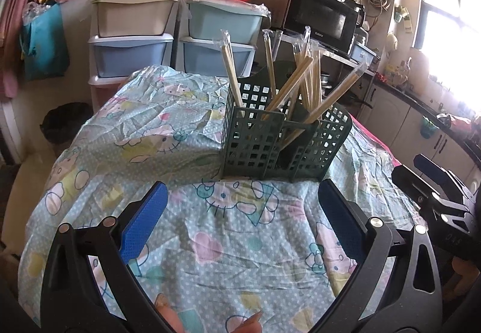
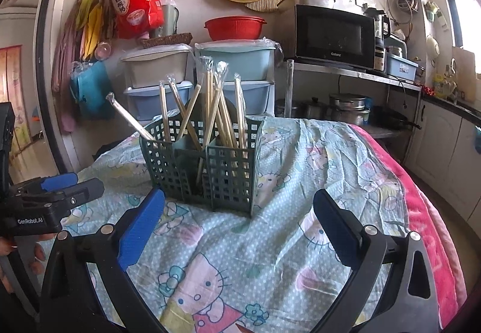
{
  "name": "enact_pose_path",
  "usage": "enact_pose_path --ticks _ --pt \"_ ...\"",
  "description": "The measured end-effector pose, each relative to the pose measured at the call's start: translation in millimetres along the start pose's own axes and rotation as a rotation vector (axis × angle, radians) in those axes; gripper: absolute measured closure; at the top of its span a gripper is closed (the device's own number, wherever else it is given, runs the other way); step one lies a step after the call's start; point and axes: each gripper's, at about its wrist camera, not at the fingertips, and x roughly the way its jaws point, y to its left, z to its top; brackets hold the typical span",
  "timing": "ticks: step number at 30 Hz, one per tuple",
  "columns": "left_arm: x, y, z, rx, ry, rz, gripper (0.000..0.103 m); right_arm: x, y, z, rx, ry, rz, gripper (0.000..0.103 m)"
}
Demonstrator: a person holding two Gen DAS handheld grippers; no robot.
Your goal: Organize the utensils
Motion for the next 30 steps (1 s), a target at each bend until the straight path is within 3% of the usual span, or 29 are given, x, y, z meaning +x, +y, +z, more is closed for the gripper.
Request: enact_pose_path --ticks 15,30 --pt "-4.7 -9.2 -17.5 0.028 -0.045 0.021 0.011 -3.6 6.4 -21.9 0.024 0.006 0.009 0.007" --pt "-22.0 -13.7 -28.5 0.043 -0.206 0.005 0.011 -30.8 8.5 -31.6 0.081 -0.17 0.001 0.007"
